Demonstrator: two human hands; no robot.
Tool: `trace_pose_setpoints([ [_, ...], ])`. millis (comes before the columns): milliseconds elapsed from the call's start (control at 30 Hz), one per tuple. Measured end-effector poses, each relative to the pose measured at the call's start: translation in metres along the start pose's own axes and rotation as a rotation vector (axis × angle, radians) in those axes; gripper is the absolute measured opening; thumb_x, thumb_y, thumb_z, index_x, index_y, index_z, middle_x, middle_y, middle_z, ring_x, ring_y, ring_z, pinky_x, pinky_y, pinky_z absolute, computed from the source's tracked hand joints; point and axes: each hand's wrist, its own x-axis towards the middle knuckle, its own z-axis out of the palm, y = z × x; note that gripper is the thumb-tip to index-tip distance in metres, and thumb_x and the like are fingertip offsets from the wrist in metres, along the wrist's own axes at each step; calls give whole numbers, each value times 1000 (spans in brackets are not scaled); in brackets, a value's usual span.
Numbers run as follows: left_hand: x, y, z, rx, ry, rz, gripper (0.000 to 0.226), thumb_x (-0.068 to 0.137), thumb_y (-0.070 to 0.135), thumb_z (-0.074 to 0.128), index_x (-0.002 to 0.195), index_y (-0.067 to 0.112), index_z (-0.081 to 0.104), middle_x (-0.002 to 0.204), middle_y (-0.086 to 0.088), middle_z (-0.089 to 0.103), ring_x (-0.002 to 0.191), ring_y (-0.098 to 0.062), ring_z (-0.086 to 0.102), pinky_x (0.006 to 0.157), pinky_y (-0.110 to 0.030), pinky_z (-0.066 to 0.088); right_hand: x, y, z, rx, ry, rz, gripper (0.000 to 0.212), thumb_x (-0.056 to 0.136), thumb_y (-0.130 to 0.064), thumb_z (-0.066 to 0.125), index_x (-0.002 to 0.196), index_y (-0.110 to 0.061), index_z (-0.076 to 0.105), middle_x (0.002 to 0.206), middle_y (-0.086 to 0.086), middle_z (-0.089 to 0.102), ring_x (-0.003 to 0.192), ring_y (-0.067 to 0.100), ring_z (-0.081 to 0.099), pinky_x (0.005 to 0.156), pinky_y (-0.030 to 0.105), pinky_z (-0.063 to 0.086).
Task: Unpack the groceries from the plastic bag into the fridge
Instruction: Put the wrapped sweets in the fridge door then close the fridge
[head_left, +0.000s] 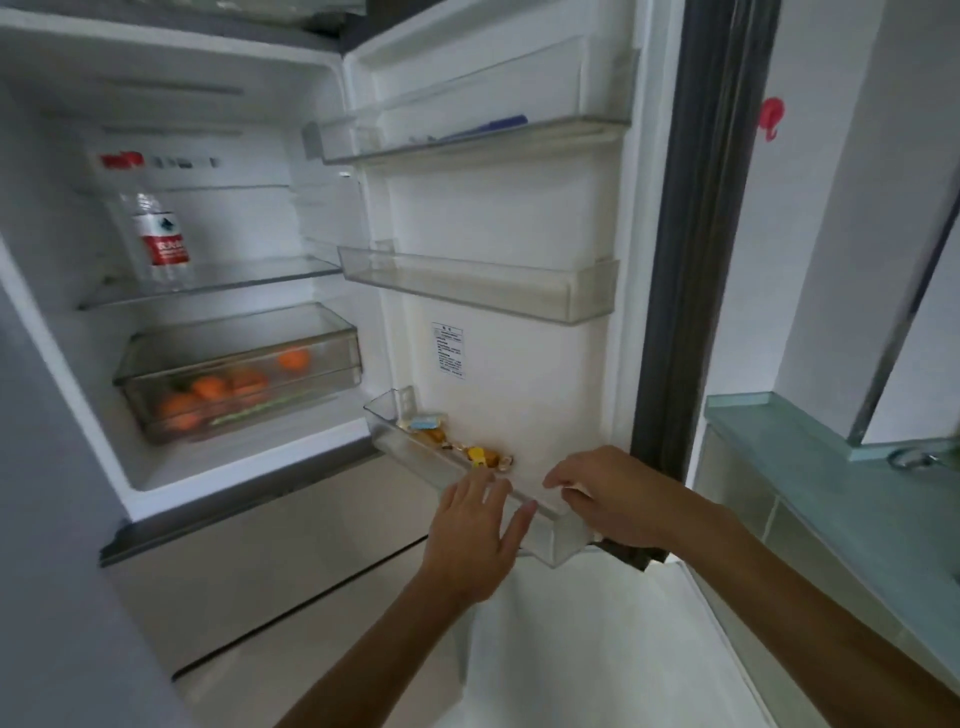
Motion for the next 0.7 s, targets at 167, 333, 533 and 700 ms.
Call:
trace_pose_setpoints([
  [167,-63,-57,-47,-110,-45,-149,77,93,68,6,151,24,30,161,2,26,149,-17,21,120,-41,25,-22,-81,-10,-71,160,-203,35,100,-20,45,132,-26,56,136,-9,56,122,8,50,106,21,38],
  [333,-112,-95,-94,-351,-7,-310,58,100,54,24,140,21,50,154,-4,39,143,-19,32,113,-25,24,-26,-167,6,-251,235,-518,33,93,-19,55,124,-25,63,126,-7,64,113,11,58,104,27,41],
  [533,-156,-115,-129,-514,151,-363,56,100,59,15,141,34,43,139,6,56,133,-7,43,119,-40,24,5,-239,-2,-546,600,-742,31,87,-27,58,115,-21,70,131,-1,63,137,22,43,118,50,17],
  [700,-175,-141,-149,-718,272,-510,52,97,64,28,133,30,45,111,4,66,97,-5,63,84,-31,53,65,-301,15,-688,671,-857,35,90,-27,50,120,-18,66,151,10,43,147,26,26,120,53,10],
])
